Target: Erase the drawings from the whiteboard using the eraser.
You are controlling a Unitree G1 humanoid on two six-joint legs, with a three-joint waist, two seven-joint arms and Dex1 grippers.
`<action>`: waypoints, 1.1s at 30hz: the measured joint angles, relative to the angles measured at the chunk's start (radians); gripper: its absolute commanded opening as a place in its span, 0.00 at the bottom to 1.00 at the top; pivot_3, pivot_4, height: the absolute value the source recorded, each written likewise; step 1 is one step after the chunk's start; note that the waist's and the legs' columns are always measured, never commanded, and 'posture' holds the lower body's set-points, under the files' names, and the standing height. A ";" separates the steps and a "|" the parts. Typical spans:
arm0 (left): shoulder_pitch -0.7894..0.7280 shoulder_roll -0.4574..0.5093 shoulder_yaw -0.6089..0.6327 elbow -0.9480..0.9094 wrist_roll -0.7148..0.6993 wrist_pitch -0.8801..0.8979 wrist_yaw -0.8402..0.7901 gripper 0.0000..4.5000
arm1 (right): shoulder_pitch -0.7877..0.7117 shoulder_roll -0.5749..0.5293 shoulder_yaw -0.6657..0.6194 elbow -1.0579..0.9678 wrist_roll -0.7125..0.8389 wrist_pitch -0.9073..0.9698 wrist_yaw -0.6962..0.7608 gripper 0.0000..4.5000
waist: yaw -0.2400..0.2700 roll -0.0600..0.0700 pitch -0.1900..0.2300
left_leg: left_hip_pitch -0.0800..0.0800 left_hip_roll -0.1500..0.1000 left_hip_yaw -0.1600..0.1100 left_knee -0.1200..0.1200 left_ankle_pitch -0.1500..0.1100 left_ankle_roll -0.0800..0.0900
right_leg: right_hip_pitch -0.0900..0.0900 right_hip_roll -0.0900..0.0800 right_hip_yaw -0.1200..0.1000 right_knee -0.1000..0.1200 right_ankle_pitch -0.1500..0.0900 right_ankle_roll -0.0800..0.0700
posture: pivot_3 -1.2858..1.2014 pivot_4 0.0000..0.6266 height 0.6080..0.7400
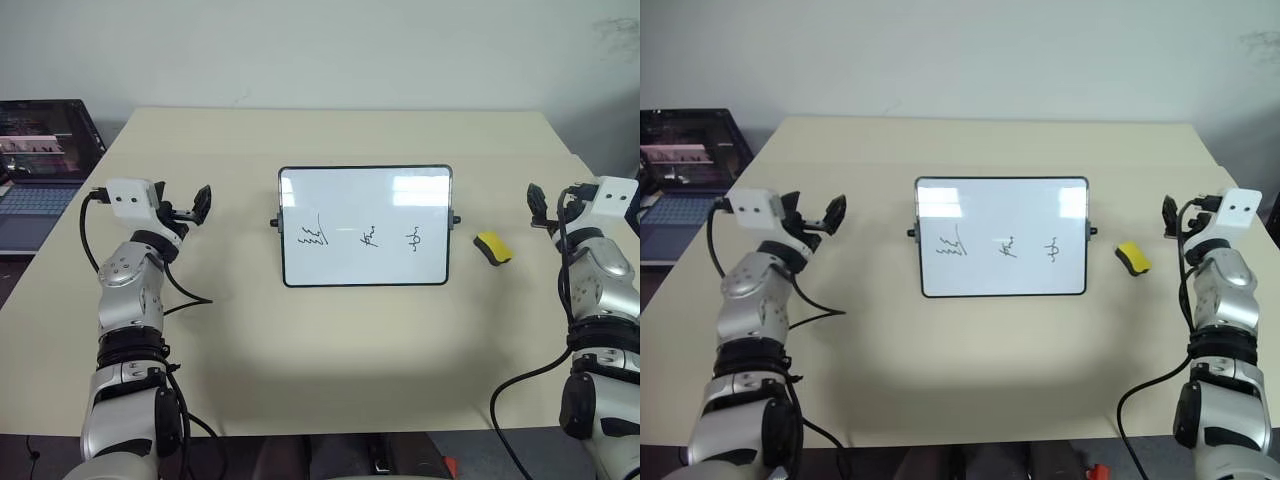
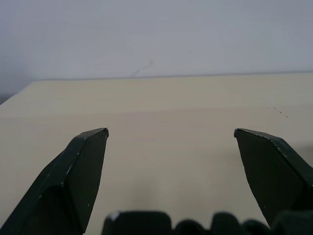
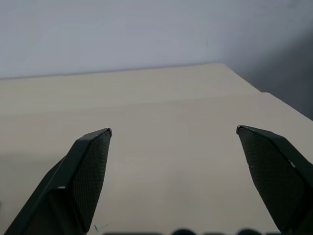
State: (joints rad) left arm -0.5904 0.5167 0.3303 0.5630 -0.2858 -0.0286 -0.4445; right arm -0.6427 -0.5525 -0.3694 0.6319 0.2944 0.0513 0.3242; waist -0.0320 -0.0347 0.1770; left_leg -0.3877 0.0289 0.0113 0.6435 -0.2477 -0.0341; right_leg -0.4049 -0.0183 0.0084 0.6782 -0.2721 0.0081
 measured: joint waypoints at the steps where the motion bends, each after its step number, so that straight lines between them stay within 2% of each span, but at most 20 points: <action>1: 0.008 0.013 0.000 -0.012 -0.001 0.005 -0.008 1.00 | 0.000 -0.001 0.001 -0.008 0.000 0.009 0.001 0.99 | -0.002 0.000 0.000 | 0.000 0.000 0.000 0.000 0.000 0.000 | 0.000 0.000 0.000 0.000 0.000 0.000 | 0.52 0.24 1.00; 7: 0.118 0.160 0.025 -0.235 -0.086 0.143 -0.167 1.00 | 0.030 -0.051 0.009 -0.072 0.001 0.108 0.035 0.99 | 0.000 0.000 0.000 | -0.001 0.001 0.000 -0.001 0.000 0.000 | -0.001 0.000 0.000 0.000 0.000 0.000 | 0.52 0.24 1.00; 12: 0.210 0.368 0.025 -0.472 -0.247 0.377 -0.444 1.00 | 0.065 -0.107 0.046 -0.216 0.021 0.306 0.131 0.99 | -0.001 0.001 0.001 | 0.000 0.000 0.000 -0.001 0.000 0.000 | -0.001 0.000 0.001 0.000 -0.001 0.000 | 0.52 0.24 1.00; 14: 0.250 0.420 0.025 -0.528 -0.295 0.441 -0.540 1.00 | 0.071 -0.134 0.061 -0.252 0.024 0.388 0.156 0.99 | 0.000 0.001 0.001 | 0.001 0.000 0.001 -0.001 0.000 0.000 | -0.001 0.000 0.001 0.000 -0.001 -0.001 | 0.52 0.24 1.00; 22: 0.357 0.433 0.009 -0.560 -0.320 0.502 -0.656 1.00 | 0.123 -0.210 0.120 -0.396 0.062 0.686 0.250 0.99 | 0.001 0.000 0.002 | 0.001 0.001 0.000 -0.001 0.000 0.001 | -0.001 0.001 0.000 0.000 -0.004 0.001 | 0.52 0.24 1.00; 33: 0.347 0.417 0.028 -0.571 -0.369 0.526 -0.686 1.00 | 0.119 -0.195 0.161 -0.413 0.061 0.807 0.264 0.99 | 0.000 0.000 0.002 | 0.001 0.001 0.001 -0.001 -0.001 0.001 | -0.001 0.002 0.001 0.000 -0.005 0.002 | 0.52 0.24 1.00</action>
State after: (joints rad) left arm -0.2437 0.9335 0.3584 -0.0081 -0.6544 0.4972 -1.1307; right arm -0.5237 -0.7477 -0.2085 0.2186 0.3559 0.8583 0.5880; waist -0.0320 -0.0343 0.1787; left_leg -0.3868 0.0299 0.0119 0.6425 -0.2483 -0.0330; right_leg -0.4064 -0.0167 0.0097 0.6780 -0.2766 0.0101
